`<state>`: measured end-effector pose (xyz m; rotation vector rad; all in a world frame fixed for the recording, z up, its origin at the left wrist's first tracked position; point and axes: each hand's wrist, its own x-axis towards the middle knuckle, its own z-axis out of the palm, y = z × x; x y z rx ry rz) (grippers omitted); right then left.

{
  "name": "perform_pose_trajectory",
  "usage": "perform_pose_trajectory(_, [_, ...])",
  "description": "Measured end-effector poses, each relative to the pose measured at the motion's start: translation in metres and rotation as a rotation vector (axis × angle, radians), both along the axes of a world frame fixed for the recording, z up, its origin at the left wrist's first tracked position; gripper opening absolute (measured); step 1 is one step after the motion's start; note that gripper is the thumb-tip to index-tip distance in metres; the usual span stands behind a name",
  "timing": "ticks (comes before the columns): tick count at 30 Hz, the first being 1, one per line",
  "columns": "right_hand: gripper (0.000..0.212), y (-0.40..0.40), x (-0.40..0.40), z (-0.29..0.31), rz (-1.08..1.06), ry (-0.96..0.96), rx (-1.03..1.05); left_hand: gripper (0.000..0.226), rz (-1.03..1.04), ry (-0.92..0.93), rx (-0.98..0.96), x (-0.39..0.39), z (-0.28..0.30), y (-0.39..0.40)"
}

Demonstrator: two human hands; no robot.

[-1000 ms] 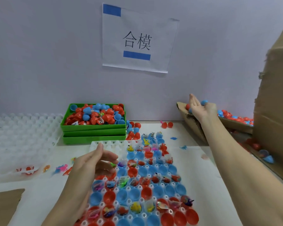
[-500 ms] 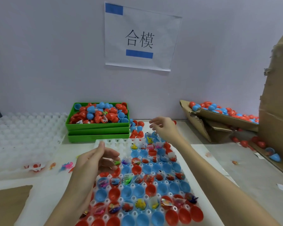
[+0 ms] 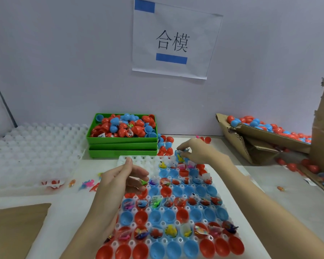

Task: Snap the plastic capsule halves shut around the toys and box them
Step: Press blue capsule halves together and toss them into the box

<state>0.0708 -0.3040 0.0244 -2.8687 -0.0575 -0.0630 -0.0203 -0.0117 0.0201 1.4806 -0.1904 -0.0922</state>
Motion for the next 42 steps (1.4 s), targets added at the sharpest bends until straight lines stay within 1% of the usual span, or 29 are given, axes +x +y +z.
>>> perform_pose_trajectory(5, [0.025,0.002,0.001,-0.007,-0.033,-0.141,0.087,0.055,-0.005,0.013,-0.004,0.000,0.001,0.000])
perform_pose_trajectory(8, [0.021,0.001,0.005,-0.010,-0.043,-0.175,0.131,0.054,-0.011,0.019,-0.001,0.000,0.000,-0.001])
perform_pose_trajectory(12, [0.018,0.002,0.008,-0.018,-0.049,-0.188,0.141,0.055,-0.027,0.027,0.010,0.001,-0.001,-0.002])
perform_pose_trajectory(16, [0.015,0.001,0.012,-0.023,-0.063,-0.270,0.079,0.055,-0.035,0.043,0.020,0.002,-0.003,-0.002])
perform_pose_trajectory(20, [0.016,0.000,0.008,-0.009,-0.068,-0.351,0.091,0.046,-0.031,0.037,0.031,0.003,-0.005,-0.001])
perform_pose_trajectory(22, [0.019,0.004,0.000,0.003,-0.067,-0.347,0.130,0.036,-0.015,-0.014,0.067,0.002,-0.007,-0.001])
perform_pose_trajectory(26, [0.022,0.029,-0.032,0.019,-0.045,-0.319,0.206,0.004,0.002,-0.176,0.198,-0.002,-0.007,-0.005])
perform_pose_trajectory(27, [0.022,0.038,-0.043,0.020,-0.037,-0.306,0.231,0.006,-0.008,-0.201,0.209,-0.003,-0.007,-0.006])
perform_pose_trajectory(30, [0.021,0.063,-0.076,0.019,0.019,-0.220,0.348,0.022,-0.040,-0.262,0.229,-0.006,-0.010,-0.012])
perform_pose_trajectory(32, [0.015,0.077,-0.092,0.016,0.061,-0.142,0.456,0.027,-0.060,-0.275,0.246,-0.008,-0.011,-0.015])
perform_pose_trajectory(34, [0.009,0.085,-0.100,0.012,0.067,-0.074,0.593,0.022,-0.047,-0.289,0.260,-0.007,-0.014,-0.016])
perform_pose_trajectory(35, [0.008,0.087,-0.102,0.011,0.060,-0.060,0.630,0.020,-0.034,-0.294,0.272,-0.007,-0.015,-0.016])
perform_pose_trajectory(42, [0.009,0.101,-0.104,0.005,0.052,-0.047,0.706,0.012,0.058,-0.281,0.289,0.000,-0.020,-0.013])
